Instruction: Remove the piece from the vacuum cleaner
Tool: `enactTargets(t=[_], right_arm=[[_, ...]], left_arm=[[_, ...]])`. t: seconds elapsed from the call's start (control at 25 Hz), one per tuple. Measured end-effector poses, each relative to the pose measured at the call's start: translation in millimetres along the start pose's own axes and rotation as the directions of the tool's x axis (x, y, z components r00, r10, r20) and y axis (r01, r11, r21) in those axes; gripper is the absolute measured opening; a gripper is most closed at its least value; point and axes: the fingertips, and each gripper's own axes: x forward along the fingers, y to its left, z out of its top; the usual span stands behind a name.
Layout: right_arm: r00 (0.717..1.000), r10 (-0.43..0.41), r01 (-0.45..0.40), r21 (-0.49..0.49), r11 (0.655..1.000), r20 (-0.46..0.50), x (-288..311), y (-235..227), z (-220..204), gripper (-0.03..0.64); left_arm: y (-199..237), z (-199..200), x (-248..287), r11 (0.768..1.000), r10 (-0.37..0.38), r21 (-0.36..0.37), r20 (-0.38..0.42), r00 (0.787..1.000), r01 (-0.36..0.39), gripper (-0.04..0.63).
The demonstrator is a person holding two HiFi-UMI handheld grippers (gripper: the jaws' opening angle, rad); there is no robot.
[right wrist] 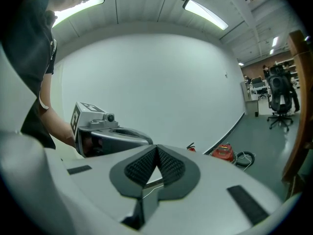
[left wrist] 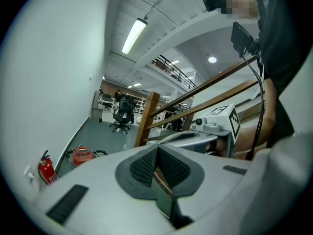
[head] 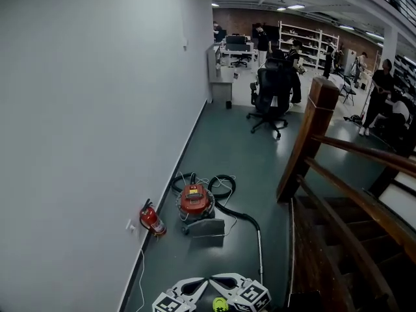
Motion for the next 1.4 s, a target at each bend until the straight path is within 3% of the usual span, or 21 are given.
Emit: enactTargets(t=[0.24, 0.48, 0.84, 1.4], right_arm=[[0.999, 0.032, -0.032, 0.020, 0.999, 0.029, -0.8, -23.7, 8.5, 0.014], [0.997, 0.018, -0.018, -0.002, 1.000, 0.078, -4.4, -37.9, 27.5, 0.014], [0.995, -0.005, 0.017, -0.114, 0.993, 0.103, 0.9, -61.4, 64.4, 0.014], [0.996, -0.043, 0.052, -0.108, 0.993, 0.079, 19.7, -83.0, 68.1, 0.015]], left_arm=[[11.6, 4.1, 26.7, 1.000, 0.022, -0.006, -0.016, 1.000, -0.022, 0.008], [21.2, 13.7, 39.8, 0.997, 0.050, 0.067, -0.018, 0.999, -0.049, 0.008], [43.0, 60.3, 56.8, 0.979, 0.105, 0.169, 0.083, 0.991, -0.118, 0.008], [62.1, 65.5, 65.6, 0.982, 0.055, 0.173, 0.095, 0.994, -0.070, 0.008]])
